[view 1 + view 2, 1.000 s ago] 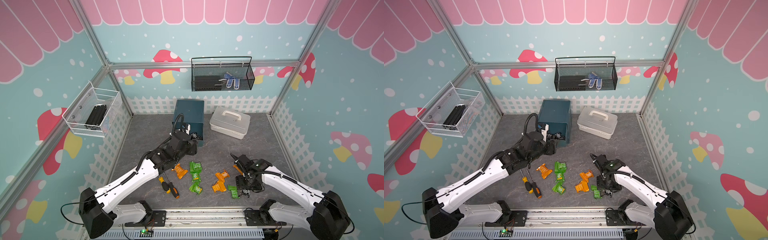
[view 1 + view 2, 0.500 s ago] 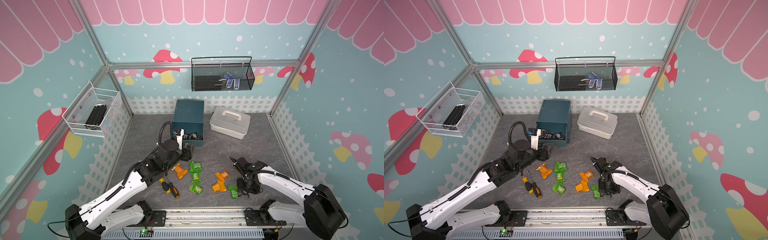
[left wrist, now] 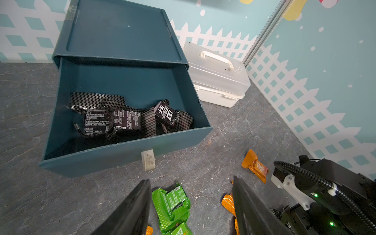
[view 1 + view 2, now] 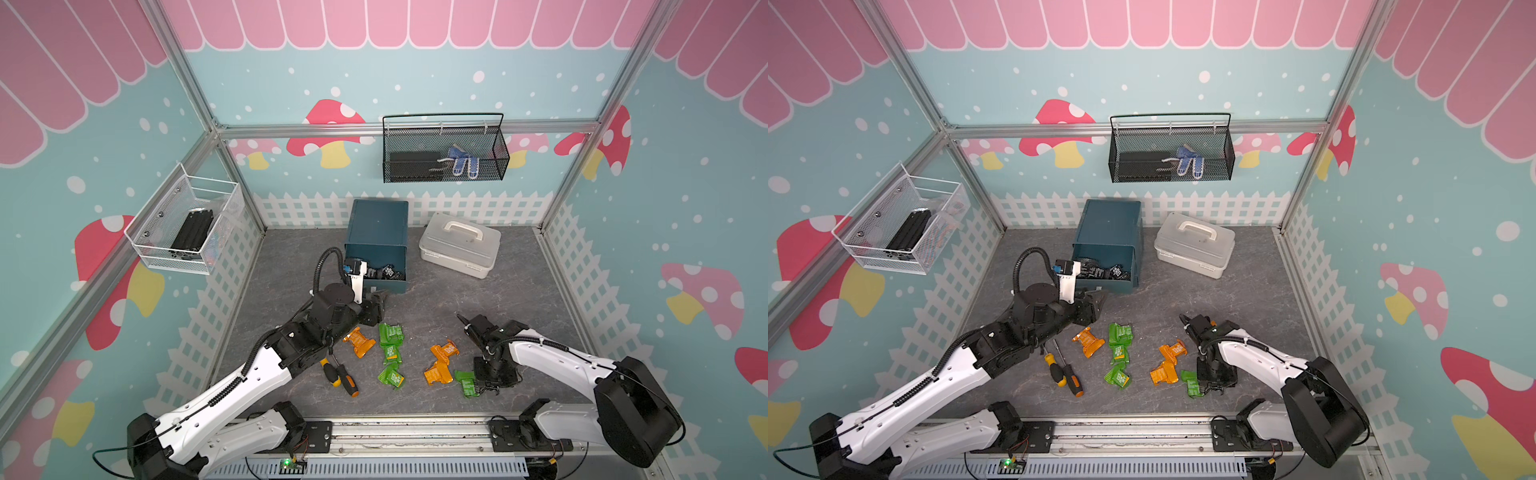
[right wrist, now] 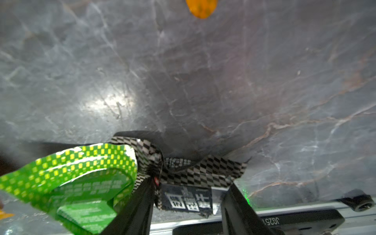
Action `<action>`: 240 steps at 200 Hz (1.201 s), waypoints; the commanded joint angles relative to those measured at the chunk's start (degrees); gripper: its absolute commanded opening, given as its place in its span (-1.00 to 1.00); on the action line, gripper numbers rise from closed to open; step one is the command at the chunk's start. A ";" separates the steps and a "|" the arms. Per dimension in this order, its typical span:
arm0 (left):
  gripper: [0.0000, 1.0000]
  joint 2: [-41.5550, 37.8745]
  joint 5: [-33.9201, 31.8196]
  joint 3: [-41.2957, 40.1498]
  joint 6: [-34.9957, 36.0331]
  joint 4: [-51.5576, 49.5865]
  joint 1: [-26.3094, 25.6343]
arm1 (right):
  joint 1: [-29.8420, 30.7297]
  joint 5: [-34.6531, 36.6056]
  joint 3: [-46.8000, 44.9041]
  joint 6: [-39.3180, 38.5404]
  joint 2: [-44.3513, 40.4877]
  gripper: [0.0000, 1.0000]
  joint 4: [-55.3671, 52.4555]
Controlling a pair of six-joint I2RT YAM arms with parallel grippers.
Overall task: Place the cookies into the drawer by color
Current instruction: Pick up the cookie at the center of the board.
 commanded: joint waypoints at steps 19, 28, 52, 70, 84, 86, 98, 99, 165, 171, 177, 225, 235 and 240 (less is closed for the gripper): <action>0.32 -1.14 0.63 -1.59 1.08 1.91 0.90 | -0.73 1.59 1.58 -1.30 1.67 -0.11 -0.28; 0.33 -0.97 0.70 -1.68 1.08 1.98 1.08 | -0.70 2.07 1.78 -1.58 2.01 -0.15 -0.19; 0.32 -0.32 0.85 -1.67 1.08 2.28 1.47 | -0.77 2.49 2.19 -2.13 2.75 -0.25 0.21; 0.33 -0.35 0.90 -1.91 1.07 2.39 1.80 | -0.81 2.51 2.92 -2.47 2.39 -0.29 0.12; 0.33 -0.49 0.77 -2.11 1.07 2.45 2.04 | -0.82 2.75 3.58 -2.47 1.17 -0.35 -0.32; 0.33 -0.59 0.73 -2.11 1.07 2.43 2.06 | -0.82 2.86 3.90 -2.52 1.01 -0.35 -0.53; 0.33 -0.74 0.46 -2.28 1.03 2.47 2.60 | -0.78 3.51 5.25 -2.73 -0.44 -0.36 -1.94; 0.33 -0.74 0.46 -2.29 1.05 2.43 2.69 | -0.76 3.60 5.37 -2.78 -0.54 -0.36 -2.07; 0.33 -1.66 1.18 -2.20 1.16 1.05 7.66 | -0.61 6.78 21.27 -6.51 -6.30 -0.38 -10.28; 0.33 -1.87 1.27 -2.23 1.03 0.93 8.25 | -0.60 6.76 23.29 -7.05 -6.14 -0.39 -10.49; 0.32 -2.16 1.35 -2.12 0.99 0.58 8.90 | -0.47 6.97 25.24 -7.55 -5.79 -0.39 -10.99; 0.33 -3.57 1.49 -1.79 -0.02 -0.75 13.18 | 4.04 8.50 43.51 -10.72 -0.13 -0.39 -12.56; 0.32 -3.55 1.85 -1.59 -0.29 -0.71 14.50 | 6.38 9.72 48.69 -11.21 2.55 -0.39 -12.78; 0.33 -3.50 2.36 -1.59 -0.46 -0.37 15.09 | 7.62 10.12 51.31 -11.46 4.26 -0.39 -12.91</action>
